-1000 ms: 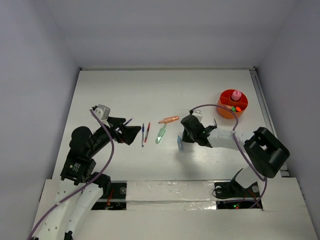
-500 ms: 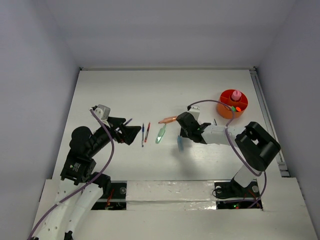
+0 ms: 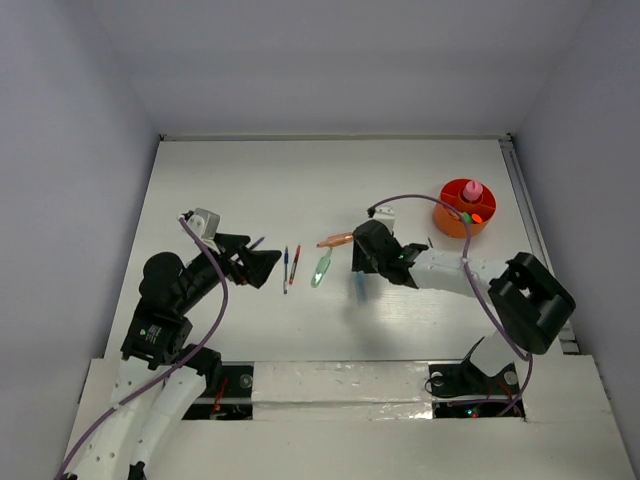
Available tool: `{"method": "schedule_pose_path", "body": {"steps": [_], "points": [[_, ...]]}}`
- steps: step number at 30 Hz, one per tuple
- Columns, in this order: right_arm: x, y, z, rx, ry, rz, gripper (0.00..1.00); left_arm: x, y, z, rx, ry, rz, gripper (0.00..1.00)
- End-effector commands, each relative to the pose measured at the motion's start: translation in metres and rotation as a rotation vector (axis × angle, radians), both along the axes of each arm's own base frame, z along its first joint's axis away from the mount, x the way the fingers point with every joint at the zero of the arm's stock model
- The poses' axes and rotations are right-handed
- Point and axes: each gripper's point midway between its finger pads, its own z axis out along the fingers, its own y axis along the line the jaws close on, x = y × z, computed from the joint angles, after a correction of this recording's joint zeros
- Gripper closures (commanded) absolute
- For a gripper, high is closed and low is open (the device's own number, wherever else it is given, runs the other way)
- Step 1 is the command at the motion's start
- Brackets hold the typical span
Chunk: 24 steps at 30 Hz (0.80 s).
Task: Sort the stationery into containers
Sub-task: Move the pen cap to the center of the board, then pick up the pen from the center of the board.
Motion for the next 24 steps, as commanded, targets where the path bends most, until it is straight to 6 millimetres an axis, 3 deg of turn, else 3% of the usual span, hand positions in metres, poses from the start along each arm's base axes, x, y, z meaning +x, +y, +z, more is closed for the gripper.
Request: {"method": "schedule_pose_path", "body": {"steps": [1,2,7,14,19,20,23,24], "points": [[-0.025,0.025,0.02,0.039,0.02,0.134,0.42,0.006,0.0,0.002,-0.012,-0.009,0.016,0.01],[-0.032,0.025,0.018,0.031,0.038,0.149,0.36,0.007,-0.001,0.001,-0.012,-0.004,0.016,0.01],[-0.057,0.022,0.001,-0.014,0.112,0.181,0.35,0.004,-0.008,0.0,-0.022,0.007,-0.032,0.01],[-0.063,0.015,-0.022,-0.071,0.154,0.163,0.38,0.0,-0.017,-0.005,-0.056,0.043,-0.078,0.02],[-0.053,0.014,-0.026,-0.106,0.137,0.134,0.48,-0.002,-0.035,-0.026,-0.148,0.149,-0.166,0.1],[-0.052,0.015,-0.026,-0.105,0.135,0.127,0.55,-0.003,-0.039,-0.041,-0.176,0.209,-0.176,0.11],[-0.052,0.016,-0.025,-0.098,0.131,0.13,0.68,-0.006,-0.047,-0.058,-0.21,0.254,-0.222,0.15],[-0.052,0.015,-0.025,-0.1,0.129,0.126,0.78,-0.006,-0.049,-0.057,-0.221,0.249,-0.226,0.16]]}}
